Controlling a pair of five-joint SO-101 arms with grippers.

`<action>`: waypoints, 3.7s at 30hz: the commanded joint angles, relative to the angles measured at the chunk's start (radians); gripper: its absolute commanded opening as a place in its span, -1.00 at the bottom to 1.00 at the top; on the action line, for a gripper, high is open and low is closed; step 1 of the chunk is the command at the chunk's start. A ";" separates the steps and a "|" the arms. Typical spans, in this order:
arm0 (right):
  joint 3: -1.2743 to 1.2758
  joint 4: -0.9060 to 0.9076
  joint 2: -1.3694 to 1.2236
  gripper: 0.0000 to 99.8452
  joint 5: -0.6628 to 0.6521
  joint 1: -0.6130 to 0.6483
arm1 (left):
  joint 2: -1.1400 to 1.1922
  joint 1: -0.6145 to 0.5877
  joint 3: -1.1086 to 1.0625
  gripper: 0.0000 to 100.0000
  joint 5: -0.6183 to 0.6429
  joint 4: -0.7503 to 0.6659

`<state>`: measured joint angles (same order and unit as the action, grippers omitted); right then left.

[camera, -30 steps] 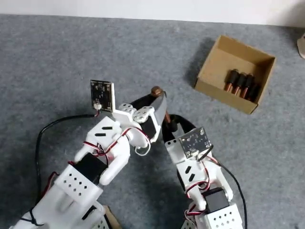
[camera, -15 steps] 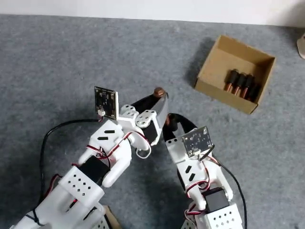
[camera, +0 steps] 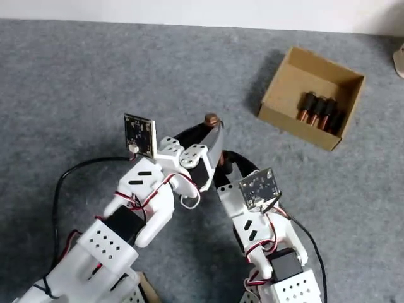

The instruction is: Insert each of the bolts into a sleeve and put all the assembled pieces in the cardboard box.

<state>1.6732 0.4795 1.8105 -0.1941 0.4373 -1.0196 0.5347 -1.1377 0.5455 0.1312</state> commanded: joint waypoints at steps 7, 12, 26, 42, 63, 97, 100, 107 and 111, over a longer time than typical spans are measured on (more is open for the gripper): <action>0.116 -0.005 0.022 -0.99 0.005 0.015 | -0.028 0.005 0.079 -0.99 -0.040 -0.035; 0.113 -0.005 0.022 -0.99 0.005 0.015 | -0.028 0.005 0.077 -0.99 -0.071 -0.037; 0.108 -0.005 0.022 -0.99 0.009 0.016 | -0.027 0.007 -0.028 -0.99 -0.112 -0.229; 0.108 -0.005 0.024 -0.99 0.009 0.016 | -0.027 0.013 -0.105 -0.99 -0.112 -0.226; 0.085 -0.012 0.024 -0.99 0.012 0.065 | -0.025 0.013 -0.128 -0.99 -0.061 -0.232; 0.074 -0.056 0.022 -0.99 0.011 -0.039 | -0.028 0.087 -0.097 -0.38 -0.078 0.107; 0.074 -0.054 0.015 -0.99 0.011 -0.041 | -0.028 0.067 -0.054 -0.38 -0.035 0.178; 0.036 0.025 0.013 -0.99 0.043 -0.068 | -0.028 0.013 -0.047 -0.38 -0.012 0.178; -0.022 0.088 0.012 -0.99 0.086 -0.148 | -0.028 0.012 -0.048 -0.38 -0.012 0.178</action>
<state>1.6717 0.5470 1.8105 -0.1312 0.3376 -1.0273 0.5547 -1.2436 0.5255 0.3061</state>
